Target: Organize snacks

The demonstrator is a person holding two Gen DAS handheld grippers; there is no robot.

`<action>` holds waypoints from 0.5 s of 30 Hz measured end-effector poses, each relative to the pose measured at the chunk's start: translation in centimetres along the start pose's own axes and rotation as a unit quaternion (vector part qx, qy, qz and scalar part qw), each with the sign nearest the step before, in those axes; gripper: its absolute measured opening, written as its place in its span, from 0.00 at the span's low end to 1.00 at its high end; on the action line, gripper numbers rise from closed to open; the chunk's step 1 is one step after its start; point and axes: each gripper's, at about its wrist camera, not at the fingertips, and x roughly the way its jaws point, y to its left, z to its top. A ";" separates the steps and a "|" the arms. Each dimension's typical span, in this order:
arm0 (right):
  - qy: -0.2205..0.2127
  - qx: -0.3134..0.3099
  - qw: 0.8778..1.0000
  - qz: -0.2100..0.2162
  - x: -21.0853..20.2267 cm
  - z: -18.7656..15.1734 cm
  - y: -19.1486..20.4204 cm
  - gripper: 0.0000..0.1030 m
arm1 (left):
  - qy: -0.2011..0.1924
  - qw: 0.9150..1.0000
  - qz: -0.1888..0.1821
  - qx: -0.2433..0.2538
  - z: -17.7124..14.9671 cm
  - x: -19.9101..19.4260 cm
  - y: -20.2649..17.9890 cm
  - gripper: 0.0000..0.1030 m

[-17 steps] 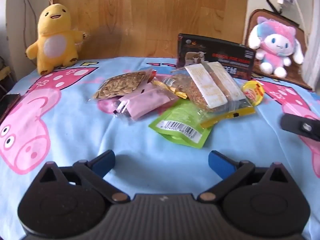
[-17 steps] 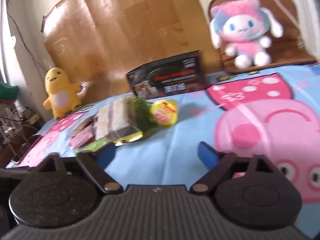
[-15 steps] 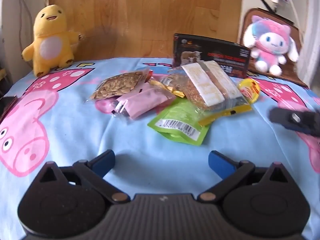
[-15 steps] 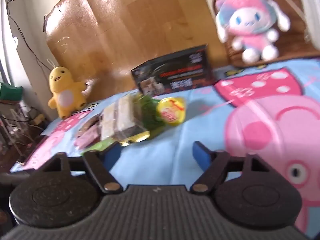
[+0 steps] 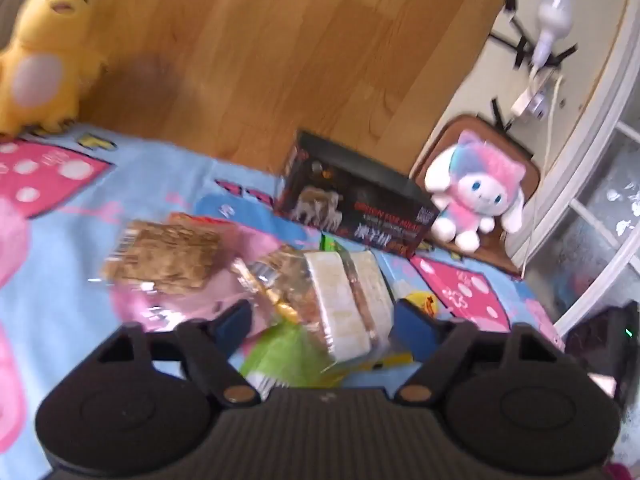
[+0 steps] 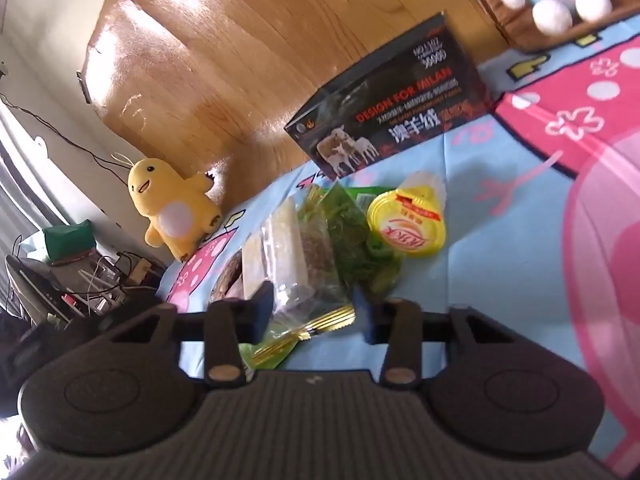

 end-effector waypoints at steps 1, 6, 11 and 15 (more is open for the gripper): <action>0.001 0.004 1.000 0.005 -0.1 -0.4 0.3 0.32 | 0.014 1.000 -0.009 -0.003 0.1 1.2 0.2 0.56; 0.018 -0.020 1.000 -0.001 -0.3 -0.3 0.6 0.27 | 0.038 0.999 -0.018 -0.015 -0.7 3.9 0.1 0.45; -0.005 -0.073 0.997 -0.002 -2.4 -1.7 2.5 0.27 | 0.010 1.000 -0.022 0.005 -2.2 0.4 -2.0 0.45; -0.037 -0.107 0.994 0.001 -2.5 -0.2 4.1 0.25 | -0.020 0.999 -0.029 0.037 0.1 -0.4 -4.1 0.43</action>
